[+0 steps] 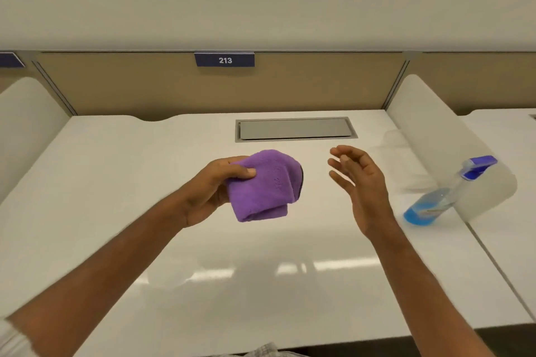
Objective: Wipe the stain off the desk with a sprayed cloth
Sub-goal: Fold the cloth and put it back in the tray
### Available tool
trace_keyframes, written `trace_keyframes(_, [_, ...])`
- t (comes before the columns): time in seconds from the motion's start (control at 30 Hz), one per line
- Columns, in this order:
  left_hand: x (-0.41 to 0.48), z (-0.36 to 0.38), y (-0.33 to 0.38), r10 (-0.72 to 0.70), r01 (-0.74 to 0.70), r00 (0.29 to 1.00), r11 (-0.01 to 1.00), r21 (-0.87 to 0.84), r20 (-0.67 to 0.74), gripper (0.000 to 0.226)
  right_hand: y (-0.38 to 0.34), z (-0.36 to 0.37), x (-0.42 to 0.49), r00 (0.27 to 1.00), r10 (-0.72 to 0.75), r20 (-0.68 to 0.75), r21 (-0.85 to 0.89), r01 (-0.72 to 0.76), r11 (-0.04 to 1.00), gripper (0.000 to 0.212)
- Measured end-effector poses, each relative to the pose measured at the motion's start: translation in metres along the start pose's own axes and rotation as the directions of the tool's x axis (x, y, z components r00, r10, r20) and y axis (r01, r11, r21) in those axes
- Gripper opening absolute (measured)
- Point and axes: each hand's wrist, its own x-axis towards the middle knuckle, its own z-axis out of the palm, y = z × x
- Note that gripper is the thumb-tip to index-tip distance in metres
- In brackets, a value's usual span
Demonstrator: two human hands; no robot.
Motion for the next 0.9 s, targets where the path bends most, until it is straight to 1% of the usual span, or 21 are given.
trace_keyframes(0.03, [0.003,0.006,-0.003,0.003,-0.003,1.000,1.000,-0.005,-0.020,0.041,0.004,0.002,-0.006,0.998,-0.035,0.058,-0.017,0.036,0.999,0.031])
trace_keyframes(0.07, [0.006,0.013,-0.006,0.005,-0.006,1.000,1.000,-0.018,-0.031,0.040,0.009,0.004,-0.012,0.989,-0.037,0.141,-0.049,0.044,0.998,0.045])
trace_keyframes(0.1, [0.009,0.020,-0.008,0.004,-0.006,0.999,0.999,-0.042,-0.032,0.041,0.015,0.008,-0.016,0.973,-0.015,0.230,-0.091,0.036,0.995,0.055])
trace_keyframes(0.17, [0.015,0.033,-0.013,0.014,-0.014,1.000,0.995,-0.098,-0.005,0.045,0.023,0.016,-0.020,0.914,0.051,0.403,-0.130,0.002,0.991,0.070])
trace_keyframes(0.23, [0.021,0.046,-0.019,0.044,-0.037,0.998,0.989,-0.143,0.044,0.050,0.023,0.014,-0.016,0.871,0.107,0.479,-0.083,-0.076,0.994,0.079])
trace_keyframes(0.3, [0.026,0.056,-0.025,0.065,-0.051,0.994,0.987,-0.151,0.086,0.056,0.019,0.005,-0.008,0.829,0.143,0.540,-0.006,-0.166,0.986,0.085])
trace_keyframes(0.37, [0.030,0.061,-0.026,0.079,-0.071,0.990,0.995,-0.074,0.116,0.060,0.018,-0.007,-0.001,0.778,0.163,0.607,0.014,-0.216,0.976,0.088])
trace_keyframes(0.4, [0.031,0.062,-0.024,0.088,-0.093,0.988,0.995,0.030,0.123,0.059,0.018,-0.011,0.002,0.758,0.172,0.629,-0.002,-0.220,0.975,0.088])
trace_keyframes(0.43, [0.033,0.063,-0.021,0.105,-0.126,0.987,0.976,0.175,0.125,0.057,0.020,-0.016,0.005,0.749,0.182,0.637,-0.028,-0.213,0.977,0.087])
trace_keyframes(0.47, [0.035,0.064,-0.018,0.135,-0.169,0.984,0.925,0.341,0.120,0.055,0.021,-0.020,0.008,0.751,0.191,0.632,-0.053,-0.204,0.977,0.086])
trace_keyframes(0.5, [0.037,0.064,-0.017,0.180,-0.209,0.978,0.846,0.491,0.106,0.054,0.022,-0.025,0.011,0.759,0.198,0.621,-0.063,-0.204,0.977,0.083])
trace_keyframes(0.53, [0.040,0.065,-0.017,0.238,-0.238,0.968,0.764,0.600,0.080,0.054,0.022,-0.029,0.013,0.764,0.201,0.613,-0.059,-0.210,0.976,0.081])
trace_keyframes(0.57, [0.043,0.066,-0.018,0.293,-0.250,0.955,0.714,0.654,0.045,0.054,0.023,-0.033,0.016,0.762,0.202,0.615,-0.046,-0.222,0.974,0.078])
trace_keyframes(0.6, [0.045,0.067,-0.021,0.326,-0.251,0.945,0.708,0.660,0.010,0.056,0.023,-0.037,0.018,0.755,0.205,0.623,-0.036,-0.235,0.971,0.076])
trace_keyframes(0.63, [0.046,0.068,-0.023,0.329,-0.247,0.944,0.729,0.638,-0.011,0.057,0.022,-0.039,0.020,0.745,0.208,0.633,-0.029,-0.246,0.969,0.073])
trace_keyframes(0.67, [0.048,0.068,-0.025,0.304,-0.240,0.953,0.766,0.596,-0.007,0.057,0.021,-0.041,0.022,0.734,0.212,0.645,-0.025,-0.257,0.966,0.071])
trace_keyframes(0.73, [0.051,0.070,-0.028,0.219,-0.220,0.974,0.843,0.491,0.060,0.051,0.020,-0.044,0.023,0.716,0.228,0.660,-0.021,-0.286,0.958,0.069])
trace_keyframes(0.77, [0.052,0.071,-0.029,0.197,-0.213,0.977,0.863,0.457,0.085,0.047,0.019,-0.045,0.024,0.718,0.238,0.654,-0.032,-0.288,0.957,0.068])
trace_keyframes(0.83, [0.056,0.074,-0.031,0.202,-0.205,0.978,0.861,0.465,0.056,0.043,0.015,-0.047,0.026,0.743,0.255,0.619,-0.098,-0.249,0.963,0.063])
trace_keyframes(0.9, [0.061,0.076,-0.034,0.234,-0.195,0.972,0.829,0.523,-0.008,0.041,0.011,-0.049,0.028,0.792,0.250,0.557,-0.202,-0.163,0.966,0.056])
